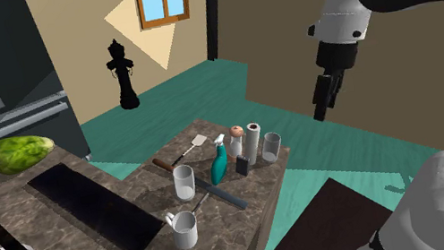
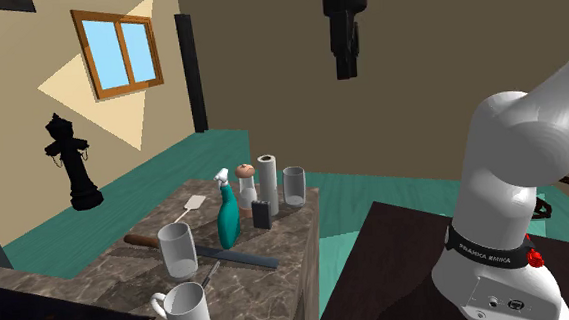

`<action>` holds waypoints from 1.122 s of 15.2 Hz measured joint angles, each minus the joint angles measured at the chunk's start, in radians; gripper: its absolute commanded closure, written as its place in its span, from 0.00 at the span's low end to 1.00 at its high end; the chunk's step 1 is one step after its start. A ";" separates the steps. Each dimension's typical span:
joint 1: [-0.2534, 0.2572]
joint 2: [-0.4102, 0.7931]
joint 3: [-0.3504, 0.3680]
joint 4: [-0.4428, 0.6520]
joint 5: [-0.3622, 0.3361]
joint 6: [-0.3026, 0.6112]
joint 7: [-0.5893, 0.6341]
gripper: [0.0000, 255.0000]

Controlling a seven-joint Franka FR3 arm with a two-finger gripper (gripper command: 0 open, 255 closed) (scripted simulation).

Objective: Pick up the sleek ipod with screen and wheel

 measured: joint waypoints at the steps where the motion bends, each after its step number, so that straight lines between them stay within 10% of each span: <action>1: 0.000 0.000 0.000 0.000 0.000 0.000 0.000 0.00; 17: -0.026 0.387 -0.022 -0.132 -0.040 0.561 -0.051 0.00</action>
